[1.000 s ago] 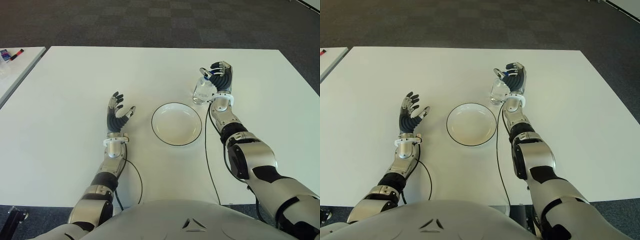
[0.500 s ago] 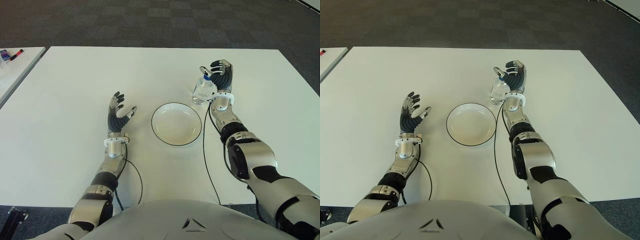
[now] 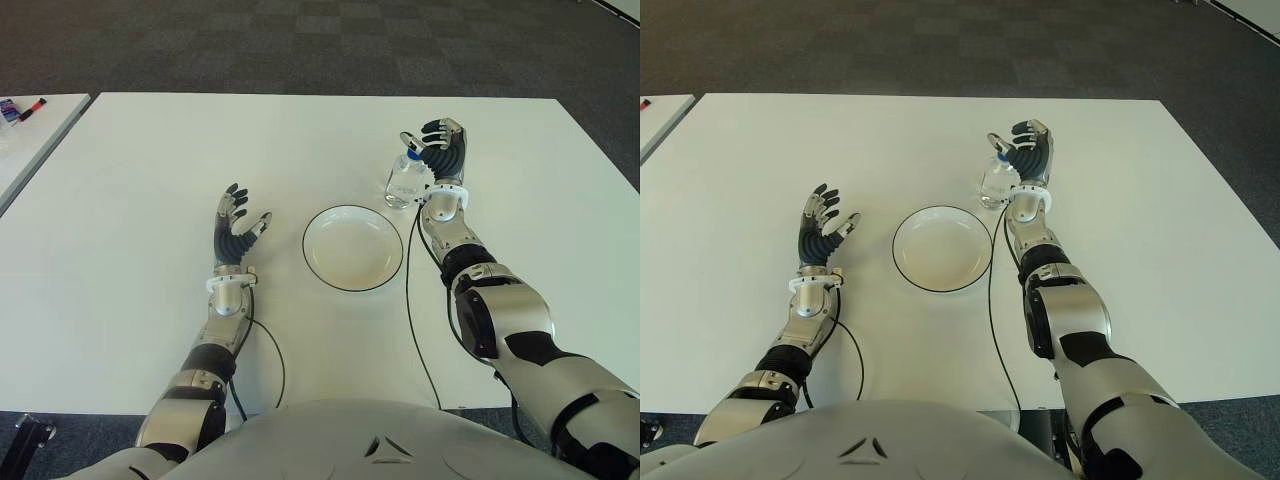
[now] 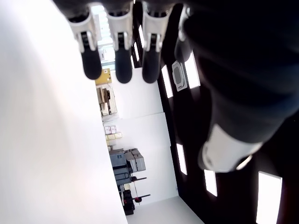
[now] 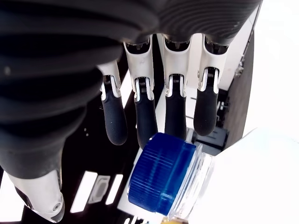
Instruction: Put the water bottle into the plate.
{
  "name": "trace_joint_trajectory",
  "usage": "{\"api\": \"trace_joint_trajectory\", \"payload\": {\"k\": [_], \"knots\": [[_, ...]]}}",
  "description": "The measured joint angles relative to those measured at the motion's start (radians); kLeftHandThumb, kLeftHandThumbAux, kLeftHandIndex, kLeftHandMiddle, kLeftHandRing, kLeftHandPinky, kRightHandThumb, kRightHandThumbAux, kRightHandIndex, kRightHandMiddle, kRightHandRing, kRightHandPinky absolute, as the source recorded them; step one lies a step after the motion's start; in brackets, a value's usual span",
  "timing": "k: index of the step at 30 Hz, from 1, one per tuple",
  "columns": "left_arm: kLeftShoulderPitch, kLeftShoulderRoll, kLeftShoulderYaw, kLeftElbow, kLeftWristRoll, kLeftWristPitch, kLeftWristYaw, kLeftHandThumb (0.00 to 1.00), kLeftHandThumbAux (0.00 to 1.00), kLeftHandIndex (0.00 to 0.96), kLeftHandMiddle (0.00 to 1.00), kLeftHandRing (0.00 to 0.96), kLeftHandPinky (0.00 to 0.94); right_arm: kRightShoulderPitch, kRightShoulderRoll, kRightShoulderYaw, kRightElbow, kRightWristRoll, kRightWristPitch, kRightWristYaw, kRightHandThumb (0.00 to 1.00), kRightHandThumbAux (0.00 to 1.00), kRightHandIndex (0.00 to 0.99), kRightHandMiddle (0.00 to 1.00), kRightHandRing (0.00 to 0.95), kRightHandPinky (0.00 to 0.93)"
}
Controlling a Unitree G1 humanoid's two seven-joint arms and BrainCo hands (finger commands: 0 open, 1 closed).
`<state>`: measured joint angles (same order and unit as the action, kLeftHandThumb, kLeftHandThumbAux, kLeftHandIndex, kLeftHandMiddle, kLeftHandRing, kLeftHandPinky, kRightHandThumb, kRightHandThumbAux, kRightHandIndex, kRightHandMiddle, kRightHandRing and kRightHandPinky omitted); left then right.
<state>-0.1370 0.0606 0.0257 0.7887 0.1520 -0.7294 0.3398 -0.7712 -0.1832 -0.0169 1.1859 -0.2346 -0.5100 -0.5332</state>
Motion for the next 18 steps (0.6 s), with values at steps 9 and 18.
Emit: {"api": "trace_joint_trajectory", "payload": {"k": [9,18], "knots": [[0.004,-0.005,0.001,-0.006,0.0,0.001,0.0,0.217,0.788,0.134,0.193,0.189,0.208,0.0,-0.001,0.033,-0.017,-0.024,0.062,0.011,0.699,0.718,0.406,0.352,0.36,0.368],[0.013,-0.007,0.002,-0.022,0.006,0.012,0.002,0.21,0.787,0.131,0.189,0.183,0.204,0.0,-0.005,0.059,-0.03,-0.043,0.117,0.035,0.56,0.573,0.17,0.247,0.274,0.294]]}}
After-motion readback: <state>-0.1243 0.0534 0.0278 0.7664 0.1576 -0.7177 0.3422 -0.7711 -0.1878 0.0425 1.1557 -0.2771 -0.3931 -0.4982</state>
